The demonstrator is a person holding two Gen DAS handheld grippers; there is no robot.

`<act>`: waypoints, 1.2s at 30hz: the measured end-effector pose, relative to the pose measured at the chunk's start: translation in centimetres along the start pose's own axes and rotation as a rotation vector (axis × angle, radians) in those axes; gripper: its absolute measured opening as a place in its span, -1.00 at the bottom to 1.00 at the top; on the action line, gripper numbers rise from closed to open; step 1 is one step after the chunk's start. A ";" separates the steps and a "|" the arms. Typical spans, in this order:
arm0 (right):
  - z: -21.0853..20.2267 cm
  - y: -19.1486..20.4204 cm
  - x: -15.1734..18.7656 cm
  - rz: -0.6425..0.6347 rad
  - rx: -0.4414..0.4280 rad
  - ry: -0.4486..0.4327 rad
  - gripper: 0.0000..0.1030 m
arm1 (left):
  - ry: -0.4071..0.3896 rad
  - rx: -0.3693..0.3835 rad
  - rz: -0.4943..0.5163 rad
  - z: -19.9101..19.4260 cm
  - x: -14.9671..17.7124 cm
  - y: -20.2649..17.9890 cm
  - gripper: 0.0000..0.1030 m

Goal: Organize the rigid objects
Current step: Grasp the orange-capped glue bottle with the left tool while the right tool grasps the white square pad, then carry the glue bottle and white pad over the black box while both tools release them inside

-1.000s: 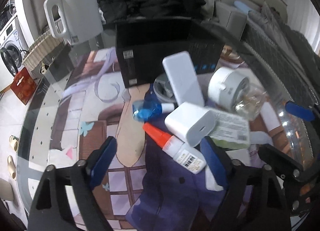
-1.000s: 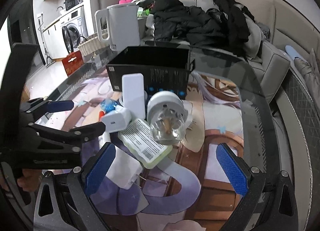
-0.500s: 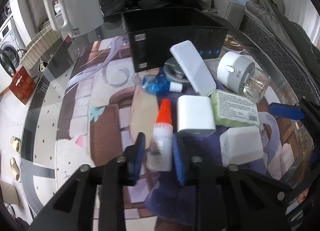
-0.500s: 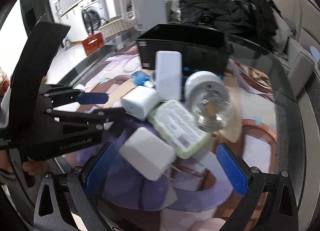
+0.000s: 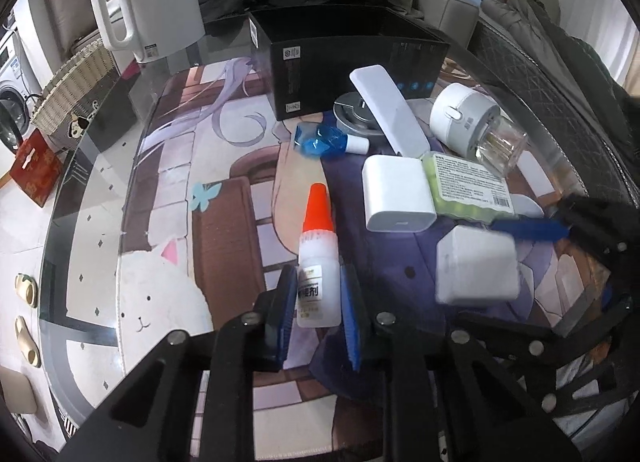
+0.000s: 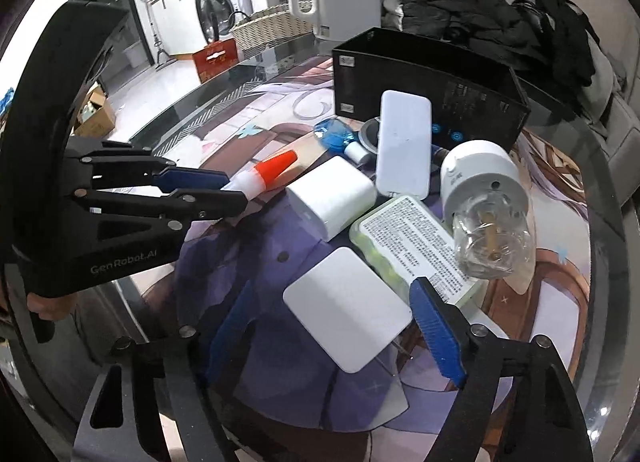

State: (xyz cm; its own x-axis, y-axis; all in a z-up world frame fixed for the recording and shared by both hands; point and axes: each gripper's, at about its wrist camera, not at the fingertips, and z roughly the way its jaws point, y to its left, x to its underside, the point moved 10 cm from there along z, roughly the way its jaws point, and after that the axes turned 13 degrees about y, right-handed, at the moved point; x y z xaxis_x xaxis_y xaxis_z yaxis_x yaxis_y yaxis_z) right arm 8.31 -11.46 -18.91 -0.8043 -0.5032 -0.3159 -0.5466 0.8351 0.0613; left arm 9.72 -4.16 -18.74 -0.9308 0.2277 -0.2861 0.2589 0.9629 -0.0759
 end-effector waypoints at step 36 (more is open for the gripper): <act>-3.5 -0.1 -0.9 0.024 -0.033 -0.121 -0.13 | -0.186 -0.074 0.038 -4.7 -2.4 -0.9 -0.63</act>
State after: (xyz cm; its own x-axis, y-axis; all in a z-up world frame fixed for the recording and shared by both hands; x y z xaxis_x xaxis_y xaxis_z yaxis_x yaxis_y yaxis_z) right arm 8.25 -11.91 -15.28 -0.7843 -0.4515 -0.4254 -0.5368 0.8377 0.1005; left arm 10.56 -4.87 -13.51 -0.8551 0.2397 -0.4598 0.2667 0.9638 0.0065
